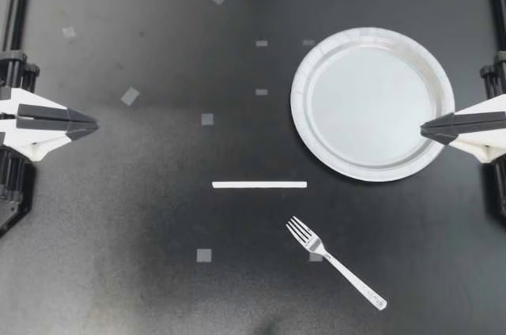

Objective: Pick up the fork and place it on the plate.

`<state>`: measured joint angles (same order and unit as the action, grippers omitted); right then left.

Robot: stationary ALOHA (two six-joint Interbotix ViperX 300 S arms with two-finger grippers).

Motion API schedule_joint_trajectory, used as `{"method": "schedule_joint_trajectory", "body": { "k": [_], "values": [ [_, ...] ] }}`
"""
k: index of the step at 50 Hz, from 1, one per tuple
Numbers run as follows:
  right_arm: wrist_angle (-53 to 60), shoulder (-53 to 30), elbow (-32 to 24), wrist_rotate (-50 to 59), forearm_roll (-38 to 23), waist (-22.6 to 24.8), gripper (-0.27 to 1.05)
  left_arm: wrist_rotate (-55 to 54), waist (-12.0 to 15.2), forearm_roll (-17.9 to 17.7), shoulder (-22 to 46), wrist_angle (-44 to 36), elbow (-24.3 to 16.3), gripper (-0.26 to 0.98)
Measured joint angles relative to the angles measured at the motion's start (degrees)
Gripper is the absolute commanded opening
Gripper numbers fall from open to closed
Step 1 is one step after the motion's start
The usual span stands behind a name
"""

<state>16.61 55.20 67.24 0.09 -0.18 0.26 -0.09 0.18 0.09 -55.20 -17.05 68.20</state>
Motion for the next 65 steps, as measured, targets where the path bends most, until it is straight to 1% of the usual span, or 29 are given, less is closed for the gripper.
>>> {"method": "schedule_joint_trajectory", "body": {
  "k": [3, 5, 9, 12, 20, 24, 29, 31, 33, 37, 40, 44, 47, 50, 56, 59, 65],
  "values": [
    [-0.70, 0.18, -0.35, 0.70, 0.62, 0.00, -0.10, -0.62, 0.26, -0.09, -0.35, 2.20, -0.97, 0.02],
    [-2.46, 0.53, -1.32, 1.14, 1.05, 0.00, -0.10, -1.32, 0.70, -0.26, -0.70, 4.39, -2.20, 0.00],
    [-7.56, 0.97, -3.96, 1.32, 1.23, 0.00, -0.10, -1.49, 0.97, -0.35, -0.88, 9.67, -4.48, -0.01],
    [-11.34, 1.32, -5.36, 1.32, 1.14, 0.00, -0.10, -1.76, 0.97, -0.26, -0.88, 12.04, -5.45, -0.01],
    [-14.50, 3.34, -5.89, 2.29, 1.32, 0.00, -0.10, -2.11, 0.97, -0.53, -1.05, 14.68, -5.80, -0.01],
    [-18.37, 3.96, -6.42, 3.87, 1.49, 0.00, -0.10, -4.13, 0.97, -1.41, -1.14, 18.63, -6.86, -0.01],
    [-27.33, 1.67, -8.00, 8.44, 1.58, -0.09, -0.10, -7.73, 0.97, -2.29, -0.62, 25.75, -8.79, -0.01],
    [-30.50, -0.79, -8.61, 10.99, 1.67, 0.00, -0.10, -9.49, 0.97, -2.64, 0.35, 28.30, -9.14, -0.01],
    [-32.34, -3.78, -8.96, 14.06, 2.11, 0.00, -0.10, -11.34, 0.97, -2.81, 1.41, 29.09, -9.14, -0.01],
    [-33.22, -10.63, -9.05, 20.13, 3.52, 0.00, -0.09, -14.33, 0.88, -2.99, 3.69, 28.39, -9.05, 0.00],
    [-33.22, -17.23, -9.40, 24.43, 4.75, 0.18, -0.08, -15.29, 0.97, -2.99, 4.83, 25.93, -8.35, 0.01],
    [-33.22, -24.70, -10.55, 28.56, 5.98, 2.81, -0.01, -15.12, 0.97, -2.90, 5.27, 21.09, -6.68, 0.07],
    [-33.40, -30.32, -12.74, 31.64, 7.29, 5.54, 0.07, -14.50, 0.97, -2.72, 4.92, 16.52, -5.36, 0.16],
    [-34.28, -34.89, -15.29, 34.45, 8.26, 7.29, 0.18, -13.27, 0.97, -2.55, 4.92, 12.92, -4.04, 0.26],
    [-39.46, -42.28, -20.13, 39.73, 8.70, 10.20, 0.34, -11.25, 0.97, -2.55, 5.54, 10.72, -2.46, 0.47],
    [-41.92, -44.91, -22.15, 41.92, 8.70, 11.43, 0.41, -10.81, 0.88, -2.46, 6.15, 10.46, -2.02, 0.54],
    [-45.00, -49.22, -25.05, 45.62, 8.70, 13.01, 0.42, -9.58, 0.88, -2.46, 6.94, 10.20, -1.58, 0.53]
  ]
}}
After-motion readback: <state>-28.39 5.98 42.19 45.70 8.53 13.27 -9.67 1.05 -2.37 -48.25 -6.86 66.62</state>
